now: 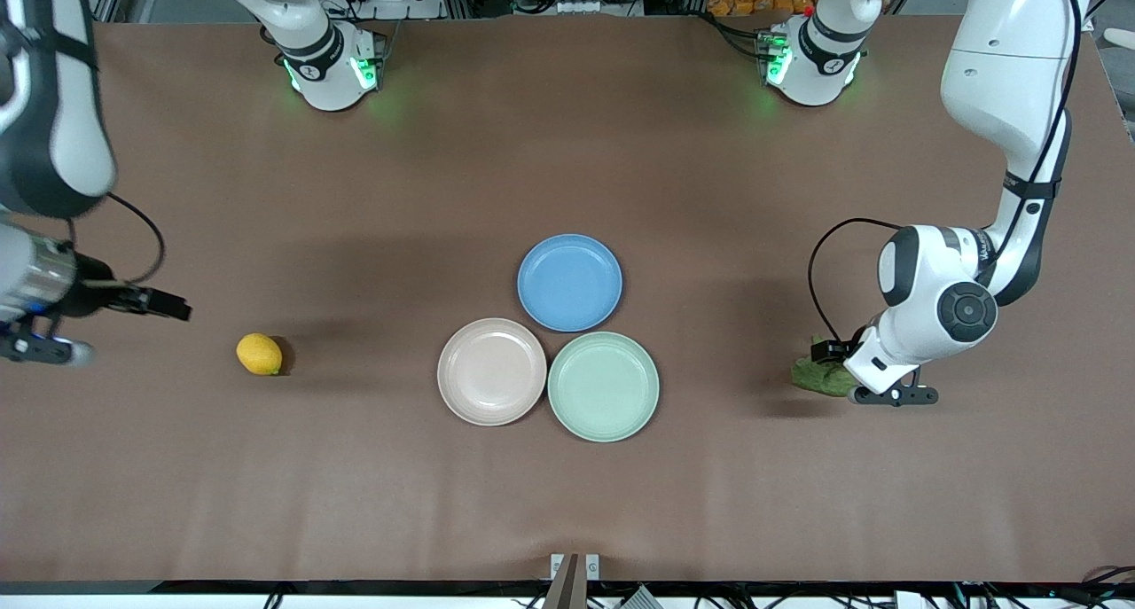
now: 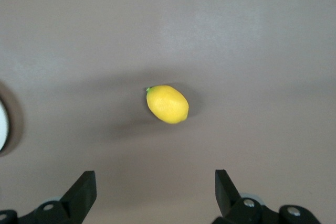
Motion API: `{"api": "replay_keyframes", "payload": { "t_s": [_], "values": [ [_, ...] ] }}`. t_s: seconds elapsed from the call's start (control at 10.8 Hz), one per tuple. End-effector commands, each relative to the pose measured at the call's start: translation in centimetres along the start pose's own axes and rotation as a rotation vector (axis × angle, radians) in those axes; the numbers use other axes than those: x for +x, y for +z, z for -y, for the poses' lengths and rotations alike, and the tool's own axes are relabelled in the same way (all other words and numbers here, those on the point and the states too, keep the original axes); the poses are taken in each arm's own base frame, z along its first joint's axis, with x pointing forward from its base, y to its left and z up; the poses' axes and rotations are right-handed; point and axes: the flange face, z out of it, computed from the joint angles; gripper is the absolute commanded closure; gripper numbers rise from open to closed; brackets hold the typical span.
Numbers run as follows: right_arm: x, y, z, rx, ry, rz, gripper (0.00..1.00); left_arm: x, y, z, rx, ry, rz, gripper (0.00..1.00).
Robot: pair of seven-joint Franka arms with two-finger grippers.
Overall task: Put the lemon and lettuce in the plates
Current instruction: 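Reach the left gripper to the lettuce while the right gripper reaches the lemon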
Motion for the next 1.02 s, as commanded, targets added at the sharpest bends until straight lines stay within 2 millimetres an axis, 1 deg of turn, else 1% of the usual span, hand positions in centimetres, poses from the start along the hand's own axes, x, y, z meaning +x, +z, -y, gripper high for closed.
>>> {"api": "replay_keyframes", "payload": {
  "t_s": [0.0,0.09,0.18,0.28,0.37,0.46,0.55,0.65,0.74,0.83,0.92],
  "values": [
    [0.0,3.8,0.4,0.013,-0.004,-0.018,0.0,0.8,0.6,-0.3,0.004,0.023,-0.019,0.0],
    [0.2,5.0,0.4,0.014,-0.006,-0.025,0.0,1.1,1.5,-0.4,0.002,0.024,-0.013,0.0],
    [0.2,6.7,0.4,0.014,-0.006,-0.036,0.0,1.6,1.9,-0.6,0.001,0.026,-0.016,0.0],
    [0.1,8.1,0.4,0.014,-0.009,-0.05,0.0,1.6,2.2,-0.5,0.005,0.028,-0.013,0.0],
    [0.2,9.2,0.2,0.014,-0.019,-0.065,0.0,1.5,2.9,-0.6,0.006,0.031,-0.003,0.06],
    [0.3,10.4,0.2,0.012,-0.02,-0.063,0.0,1.5,3.3,-0.6,0.007,0.033,0.002,0.15],
    [0.6,11.2,0.2,0.014,-0.019,-0.07,0.0,1.5,3.4,-0.6,0.006,0.032,0.003,0.26],
    [0.7,12.6,0.1,0.013,-0.019,-0.076,0.0,1.3,4.1,-0.7,0.003,0.025,0.013,0.5],
    [0.7,14.4,0.1,0.014,-0.019,-0.095,0.0,1.5,4.0,-0.7,0.003,0.018,0.01,0.68],
    [0.7,15.8,0.4,0.013,-0.024,-0.114,0.0,1.5,3.9,-1.0,0.004,0.022,0.007,0.88],
    [0.9,16.9,0.3,0.013,-0.025,-0.116,0.0,2.5,2.6,-1.4,0.001,0.026,-0.022,1.0]
  ]
}}
